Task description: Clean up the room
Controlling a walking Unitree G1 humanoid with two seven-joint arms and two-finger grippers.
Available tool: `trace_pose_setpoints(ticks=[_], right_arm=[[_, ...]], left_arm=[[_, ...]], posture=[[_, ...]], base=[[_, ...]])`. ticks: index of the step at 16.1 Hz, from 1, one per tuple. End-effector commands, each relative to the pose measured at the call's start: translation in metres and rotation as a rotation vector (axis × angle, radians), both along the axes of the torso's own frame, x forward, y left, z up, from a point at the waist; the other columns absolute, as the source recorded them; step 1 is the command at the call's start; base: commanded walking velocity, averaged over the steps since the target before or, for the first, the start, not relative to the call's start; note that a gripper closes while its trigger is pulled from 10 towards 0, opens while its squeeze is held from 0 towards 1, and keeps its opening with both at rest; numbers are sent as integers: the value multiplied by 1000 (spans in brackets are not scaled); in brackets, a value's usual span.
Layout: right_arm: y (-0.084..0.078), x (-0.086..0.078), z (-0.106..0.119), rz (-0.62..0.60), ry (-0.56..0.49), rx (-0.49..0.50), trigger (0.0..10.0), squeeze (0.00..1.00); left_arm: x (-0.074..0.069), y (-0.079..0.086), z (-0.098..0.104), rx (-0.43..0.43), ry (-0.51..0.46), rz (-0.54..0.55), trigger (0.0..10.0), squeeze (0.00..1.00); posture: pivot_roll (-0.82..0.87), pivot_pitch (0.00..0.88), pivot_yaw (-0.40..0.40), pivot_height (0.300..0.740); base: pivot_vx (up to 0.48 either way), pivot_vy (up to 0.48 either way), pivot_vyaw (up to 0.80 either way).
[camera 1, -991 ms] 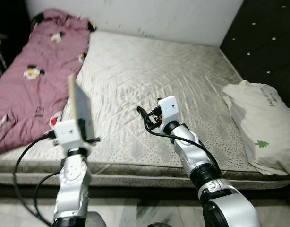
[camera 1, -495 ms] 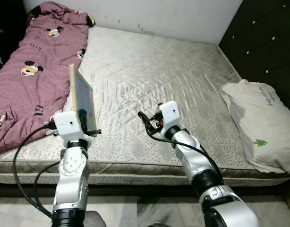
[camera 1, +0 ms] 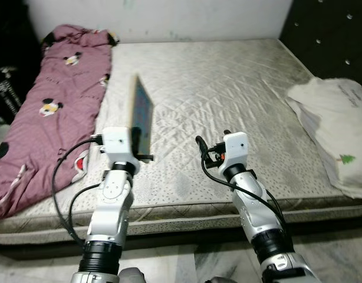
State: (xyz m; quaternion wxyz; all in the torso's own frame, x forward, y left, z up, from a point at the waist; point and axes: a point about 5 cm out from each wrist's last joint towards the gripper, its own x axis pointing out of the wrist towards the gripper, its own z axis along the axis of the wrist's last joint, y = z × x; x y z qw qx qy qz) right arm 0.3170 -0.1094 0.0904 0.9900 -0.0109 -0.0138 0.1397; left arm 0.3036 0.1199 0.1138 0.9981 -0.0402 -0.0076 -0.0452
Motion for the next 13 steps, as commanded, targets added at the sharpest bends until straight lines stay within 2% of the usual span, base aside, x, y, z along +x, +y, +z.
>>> trace_pose_setpoints(ticks=[1, 2, 6, 10, 13], right_arm=[[-1, 1, 6, -22, -14, 17, 10000, 0], [0, 1, 7, -18, -19, 16, 10000, 0], [6, 3, 9, -19, 1, 50, 10000, 0], [12, 6, 10, -2, 15, 55, 10000, 0], [12, 6, 10, 4, 18, 53, 10000, 0]], left_arm=[[0, 0, 1, 9, -8, -8, 10000, 0], [0, -1, 1, 4, -8, -13, 10000, 0], [0, 2, 3, 7, -13, -13, 10000, 0], [-3, 11, 3, 16, -14, 17, 10000, 0], [-4, 10, 3, -4, -15, 19, 10000, 0]], posture=[[-54, 15, 46, 740], [-51, 17, 45, 740], [-20, 24, 29, 740], [5, 31, 11, 740], [2, 34, 3, 740]], base=[[0, -240, 0], [0, -281, 0], [0, -303, 597], [0, -333, 0], [0, -234, 0]])
